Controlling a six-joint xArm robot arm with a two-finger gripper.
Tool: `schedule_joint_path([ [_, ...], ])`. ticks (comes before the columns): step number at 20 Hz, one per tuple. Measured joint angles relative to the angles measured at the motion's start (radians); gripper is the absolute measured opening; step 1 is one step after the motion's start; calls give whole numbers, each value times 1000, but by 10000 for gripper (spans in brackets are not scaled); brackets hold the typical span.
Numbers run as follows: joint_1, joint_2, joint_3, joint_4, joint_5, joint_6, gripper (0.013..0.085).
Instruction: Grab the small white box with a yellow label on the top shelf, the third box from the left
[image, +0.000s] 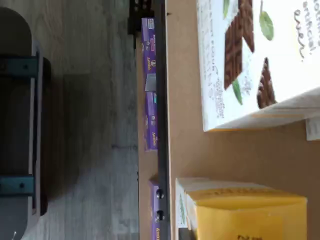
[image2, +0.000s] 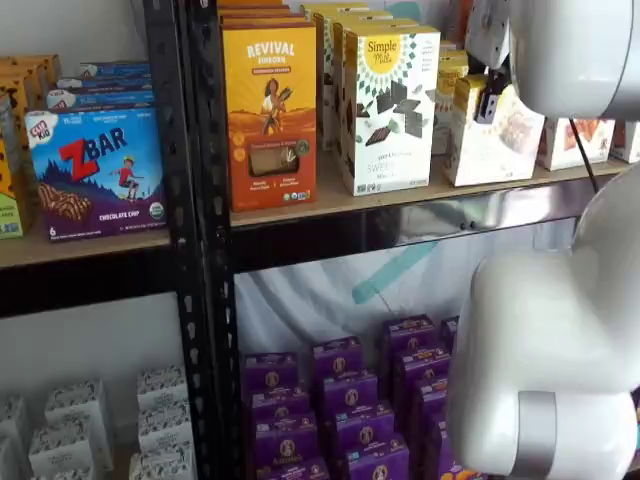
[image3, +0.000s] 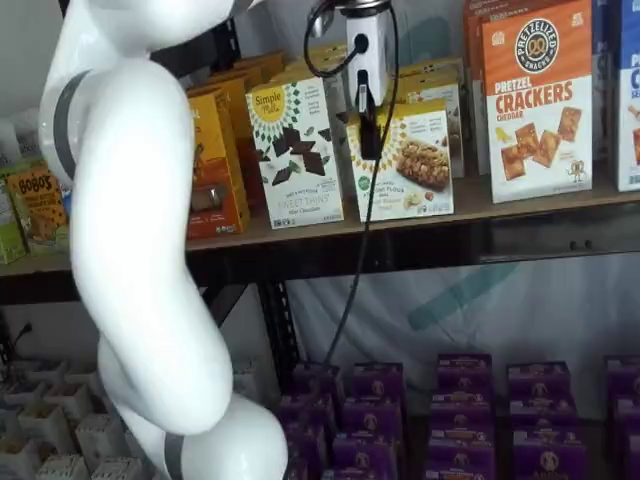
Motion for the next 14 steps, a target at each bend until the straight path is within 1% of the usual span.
schedule_joint_path([
  [8, 4, -57, 25, -10, 54, 8, 330],
  [14, 14, -117, 67, -31, 90, 16, 330],
])
